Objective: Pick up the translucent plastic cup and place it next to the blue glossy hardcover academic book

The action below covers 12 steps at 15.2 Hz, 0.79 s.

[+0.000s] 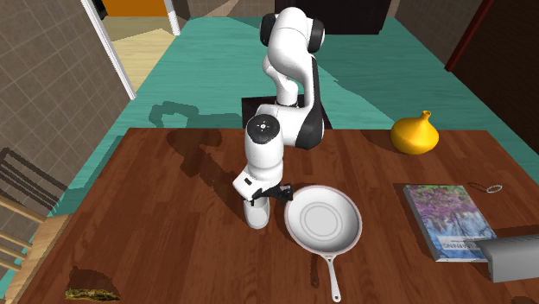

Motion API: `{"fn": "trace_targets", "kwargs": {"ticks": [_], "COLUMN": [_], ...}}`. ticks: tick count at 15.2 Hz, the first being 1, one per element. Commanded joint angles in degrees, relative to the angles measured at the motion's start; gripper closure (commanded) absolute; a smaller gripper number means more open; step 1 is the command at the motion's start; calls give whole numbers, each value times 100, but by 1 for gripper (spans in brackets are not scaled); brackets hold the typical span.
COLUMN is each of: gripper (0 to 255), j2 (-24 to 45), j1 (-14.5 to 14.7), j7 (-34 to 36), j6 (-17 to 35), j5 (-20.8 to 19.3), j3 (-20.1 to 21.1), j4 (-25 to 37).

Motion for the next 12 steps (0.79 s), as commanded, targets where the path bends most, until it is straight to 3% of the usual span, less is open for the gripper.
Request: {"fn": "trace_targets", "kwargs": {"ticks": [1, 12], "gripper": [255, 255], "j2": [0, -45], "j1": [0, 0], "j7": [0, 7], "j6": [0, -128], "j5": [0, -9], "j3": [0, -5], "j4": [0, 84]}}
